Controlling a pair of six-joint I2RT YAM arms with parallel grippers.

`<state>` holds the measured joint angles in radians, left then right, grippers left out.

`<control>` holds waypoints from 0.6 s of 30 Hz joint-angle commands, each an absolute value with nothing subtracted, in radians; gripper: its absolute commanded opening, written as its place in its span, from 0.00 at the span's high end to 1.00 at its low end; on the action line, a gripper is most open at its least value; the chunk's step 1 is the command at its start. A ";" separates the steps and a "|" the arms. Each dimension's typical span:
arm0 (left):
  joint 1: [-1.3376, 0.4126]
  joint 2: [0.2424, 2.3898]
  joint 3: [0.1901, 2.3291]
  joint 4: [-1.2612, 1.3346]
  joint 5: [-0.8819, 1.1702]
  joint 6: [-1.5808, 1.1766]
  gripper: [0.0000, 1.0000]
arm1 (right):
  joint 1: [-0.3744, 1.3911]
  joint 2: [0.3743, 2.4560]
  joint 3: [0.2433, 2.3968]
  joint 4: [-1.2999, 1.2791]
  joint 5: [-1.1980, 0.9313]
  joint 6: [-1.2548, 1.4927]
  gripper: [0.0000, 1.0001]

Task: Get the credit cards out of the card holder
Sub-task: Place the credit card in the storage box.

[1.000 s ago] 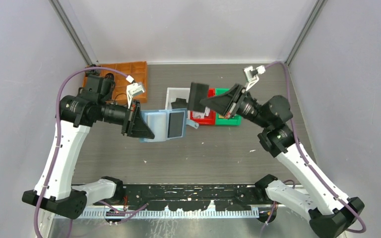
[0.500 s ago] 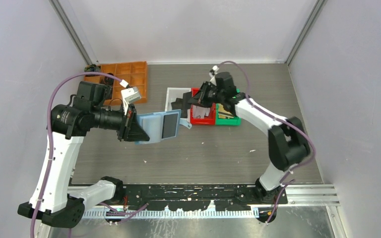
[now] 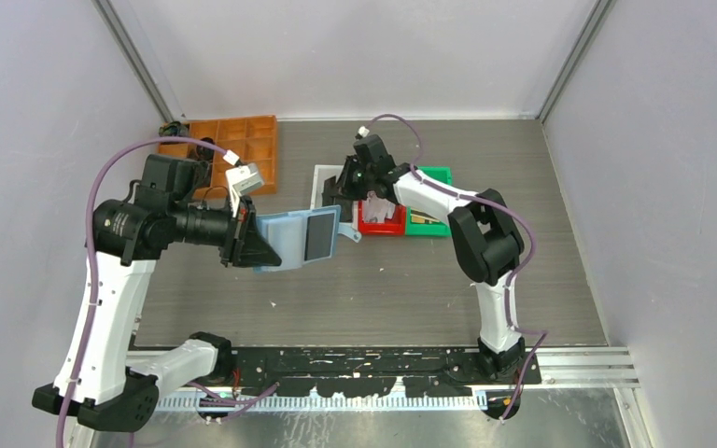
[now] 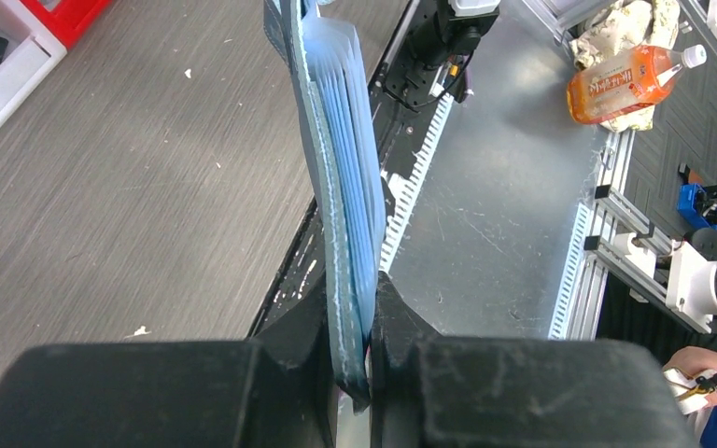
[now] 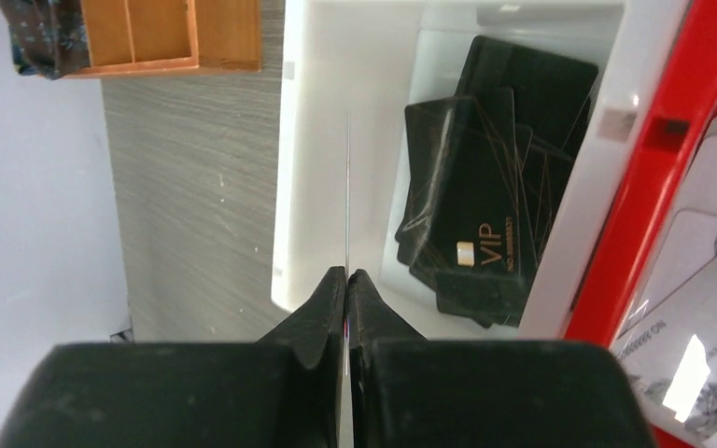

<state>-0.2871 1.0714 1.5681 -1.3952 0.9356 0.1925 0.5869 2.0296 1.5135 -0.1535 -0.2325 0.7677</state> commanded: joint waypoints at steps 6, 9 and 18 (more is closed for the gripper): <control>-0.290 1.028 1.562 -1.331 0.999 0.178 1.00 | 0.595 2.092 1.660 -0.226 -0.135 0.662 0.98; -0.290 1.029 1.563 -1.333 1.007 0.172 1.00 | 0.595 2.077 1.664 -0.257 -0.098 0.638 0.89; -0.290 1.031 1.579 -1.322 1.017 0.156 1.00 | 0.597 1.936 1.625 -0.243 -0.107 0.614 0.68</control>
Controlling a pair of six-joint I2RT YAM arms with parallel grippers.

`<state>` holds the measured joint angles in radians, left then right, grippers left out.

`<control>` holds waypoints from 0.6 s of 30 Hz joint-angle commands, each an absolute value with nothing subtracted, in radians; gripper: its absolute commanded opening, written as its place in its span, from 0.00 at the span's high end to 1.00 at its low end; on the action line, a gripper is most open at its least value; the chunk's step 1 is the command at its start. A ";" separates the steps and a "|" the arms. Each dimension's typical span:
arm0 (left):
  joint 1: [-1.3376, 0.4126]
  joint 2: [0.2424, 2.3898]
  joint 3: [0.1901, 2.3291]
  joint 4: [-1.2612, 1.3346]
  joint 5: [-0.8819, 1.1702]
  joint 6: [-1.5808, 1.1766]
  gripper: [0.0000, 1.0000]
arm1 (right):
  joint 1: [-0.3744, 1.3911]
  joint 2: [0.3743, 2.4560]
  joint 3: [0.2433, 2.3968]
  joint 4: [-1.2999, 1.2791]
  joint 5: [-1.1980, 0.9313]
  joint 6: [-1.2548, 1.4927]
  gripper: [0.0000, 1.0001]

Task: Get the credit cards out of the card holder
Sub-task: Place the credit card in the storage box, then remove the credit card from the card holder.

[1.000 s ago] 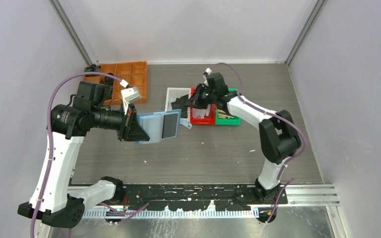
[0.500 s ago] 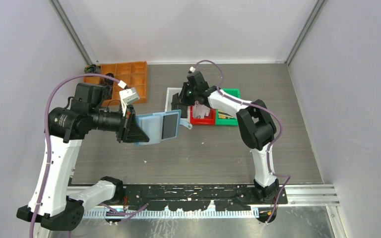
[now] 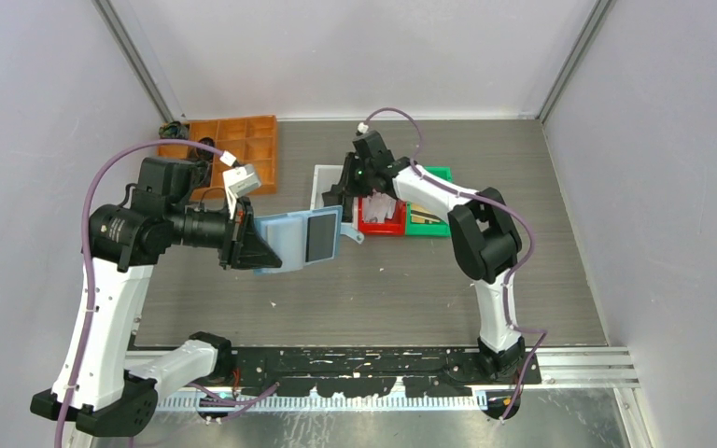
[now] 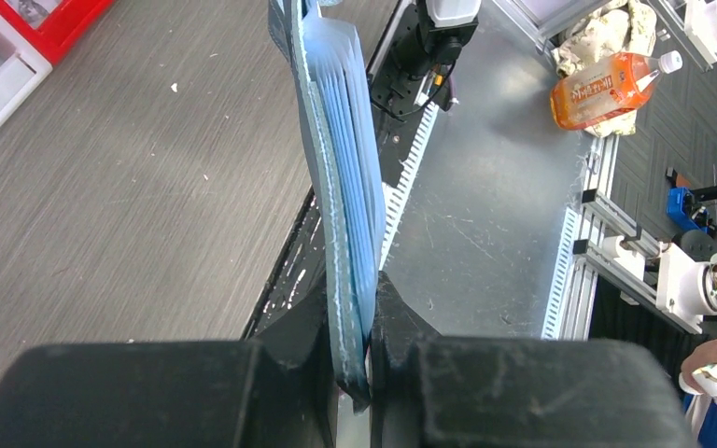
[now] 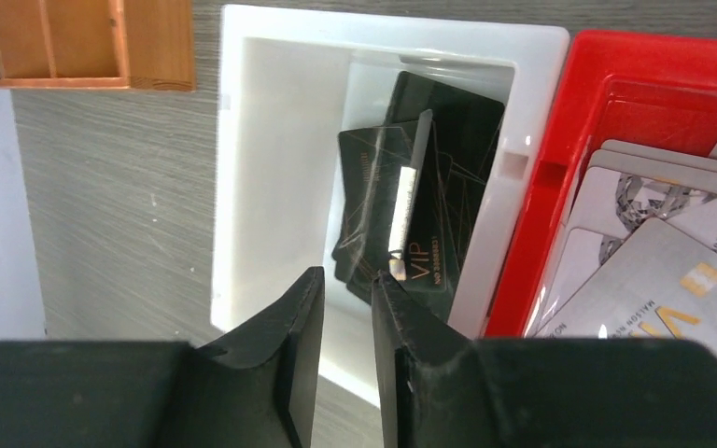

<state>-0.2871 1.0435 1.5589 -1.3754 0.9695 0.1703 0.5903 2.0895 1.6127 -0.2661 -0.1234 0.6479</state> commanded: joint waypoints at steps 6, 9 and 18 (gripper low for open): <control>-0.290 1.035 1.591 -1.324 1.017 0.152 1.00 | 0.598 1.772 1.596 -0.262 -0.075 0.571 0.65; -0.290 1.035 1.592 -1.320 1.018 0.149 1.00 | 0.597 1.670 1.572 -0.280 -0.084 0.548 0.60; -0.290 0.963 1.500 -0.999 0.991 -0.116 1.00 | 0.597 1.227 1.161 -0.121 -0.318 0.664 0.33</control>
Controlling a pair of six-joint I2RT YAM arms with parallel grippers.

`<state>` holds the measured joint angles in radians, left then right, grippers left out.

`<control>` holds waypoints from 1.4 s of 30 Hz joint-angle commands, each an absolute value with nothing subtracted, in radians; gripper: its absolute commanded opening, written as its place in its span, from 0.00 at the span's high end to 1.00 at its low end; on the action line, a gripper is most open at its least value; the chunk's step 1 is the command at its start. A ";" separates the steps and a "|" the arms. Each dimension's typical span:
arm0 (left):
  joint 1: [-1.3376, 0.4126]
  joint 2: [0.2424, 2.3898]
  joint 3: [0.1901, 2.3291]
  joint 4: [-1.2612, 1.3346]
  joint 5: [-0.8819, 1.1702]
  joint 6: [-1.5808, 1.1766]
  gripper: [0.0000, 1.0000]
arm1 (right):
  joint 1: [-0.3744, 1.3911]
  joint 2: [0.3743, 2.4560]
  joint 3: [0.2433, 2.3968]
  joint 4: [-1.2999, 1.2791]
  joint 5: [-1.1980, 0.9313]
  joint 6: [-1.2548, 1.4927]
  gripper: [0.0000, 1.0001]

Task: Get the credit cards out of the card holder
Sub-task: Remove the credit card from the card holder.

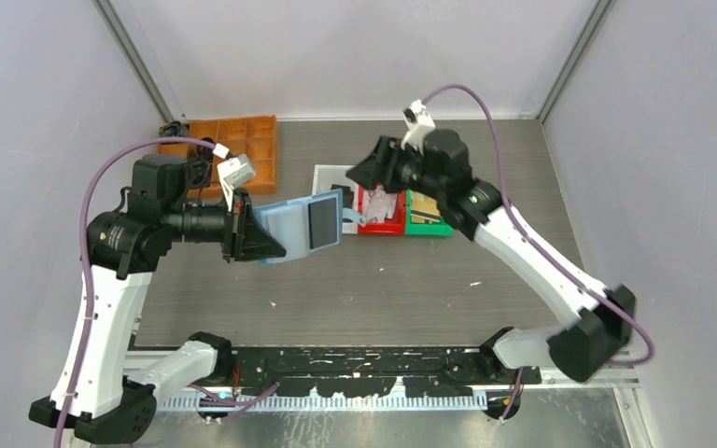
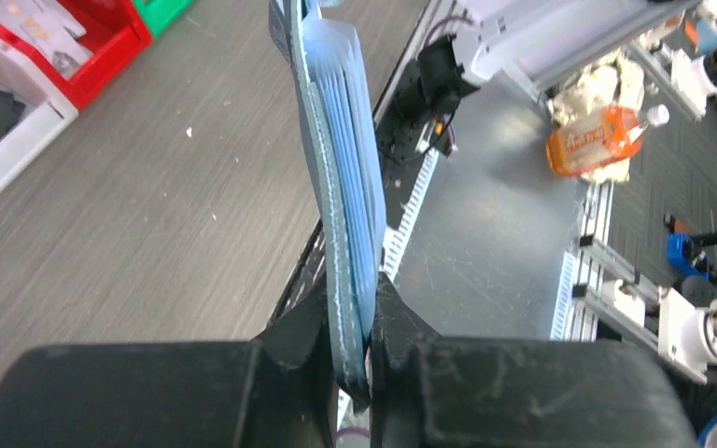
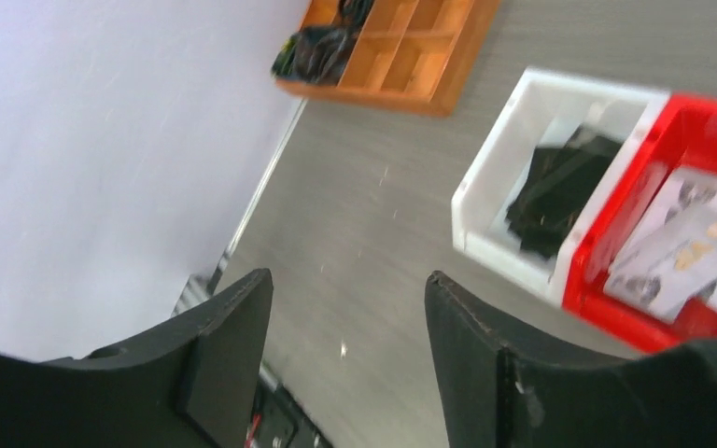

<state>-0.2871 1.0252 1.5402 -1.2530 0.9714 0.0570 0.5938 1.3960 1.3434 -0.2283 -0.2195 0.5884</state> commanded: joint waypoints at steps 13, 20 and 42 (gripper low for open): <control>-0.290 0.881 1.403 -0.602 0.860 -0.486 1.00 | 0.720 0.818 0.564 0.528 -0.097 1.224 0.19; -0.290 0.876 1.326 -0.466 0.868 -0.618 1.00 | 0.895 0.954 0.603 0.812 0.069 1.210 0.16; -0.290 0.865 1.307 -0.344 0.923 -0.744 1.00 | 0.974 1.276 0.804 1.252 0.061 1.197 0.34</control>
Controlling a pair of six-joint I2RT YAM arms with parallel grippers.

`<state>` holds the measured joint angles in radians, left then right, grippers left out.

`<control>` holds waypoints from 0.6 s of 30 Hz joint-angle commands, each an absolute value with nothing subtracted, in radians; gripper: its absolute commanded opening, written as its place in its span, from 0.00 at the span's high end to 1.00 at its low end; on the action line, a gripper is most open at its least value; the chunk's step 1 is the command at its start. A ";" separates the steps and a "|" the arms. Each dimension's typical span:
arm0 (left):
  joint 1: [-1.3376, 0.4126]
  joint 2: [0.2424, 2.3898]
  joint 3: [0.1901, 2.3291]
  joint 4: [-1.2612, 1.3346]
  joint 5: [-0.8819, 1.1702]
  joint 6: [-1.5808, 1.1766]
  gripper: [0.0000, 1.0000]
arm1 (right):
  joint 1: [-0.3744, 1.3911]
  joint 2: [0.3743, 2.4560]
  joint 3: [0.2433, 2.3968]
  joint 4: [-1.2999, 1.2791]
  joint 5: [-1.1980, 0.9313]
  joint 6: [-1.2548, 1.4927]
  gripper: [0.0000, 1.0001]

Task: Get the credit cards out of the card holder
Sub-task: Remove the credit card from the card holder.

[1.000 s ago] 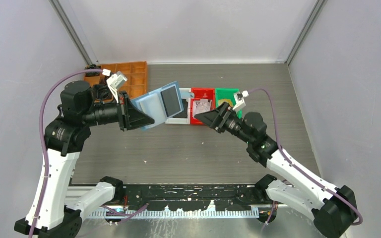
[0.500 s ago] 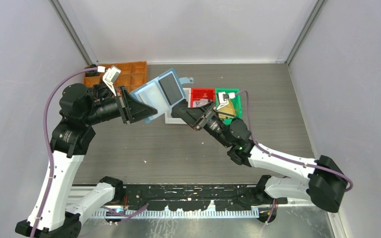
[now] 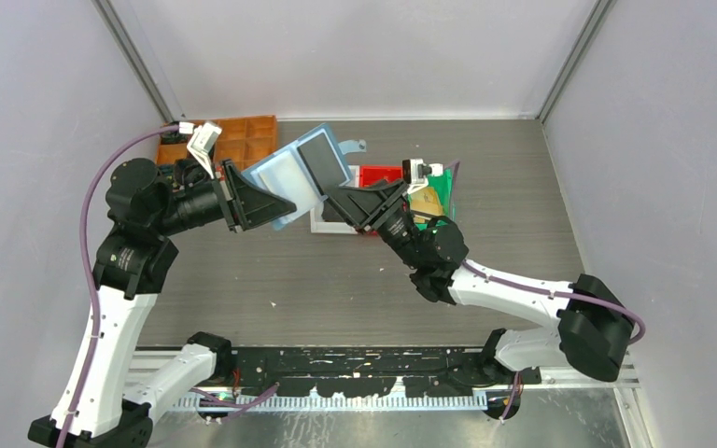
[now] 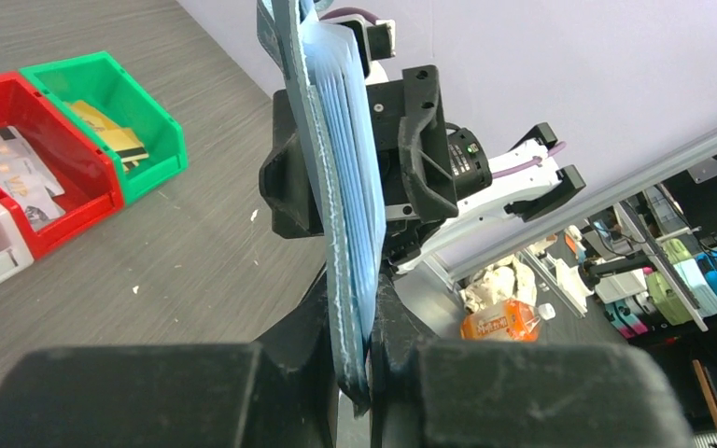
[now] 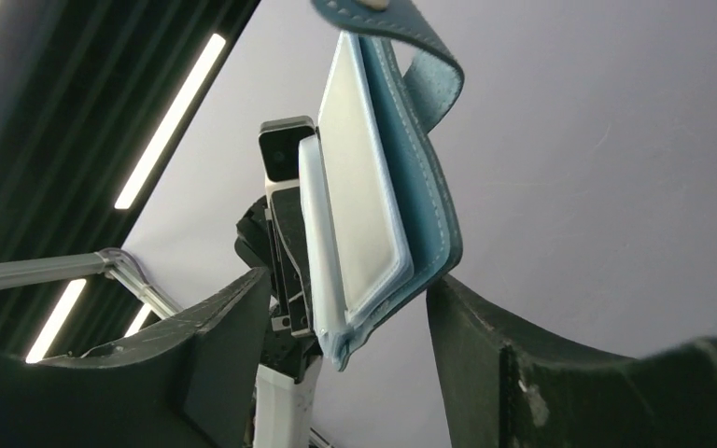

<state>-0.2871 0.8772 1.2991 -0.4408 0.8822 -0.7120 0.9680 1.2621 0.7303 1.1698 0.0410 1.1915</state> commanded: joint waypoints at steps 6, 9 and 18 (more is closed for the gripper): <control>-0.290 0.851 1.300 -0.362 0.918 -0.737 1.00 | 0.974 1.320 0.859 1.281 0.062 1.212 0.69; -0.290 0.826 1.295 -0.475 0.858 -0.669 0.97 | 0.973 1.302 0.858 1.255 0.044 1.207 0.96; -0.290 0.879 1.478 -1.009 0.921 -0.104 0.00 | 0.874 1.064 1.019 0.424 -0.407 0.916 0.99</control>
<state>-0.2874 0.8368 1.3415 -0.7231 0.8696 -0.4294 0.9142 1.1736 0.8341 0.8436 -0.1368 1.1213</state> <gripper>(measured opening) 0.991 0.118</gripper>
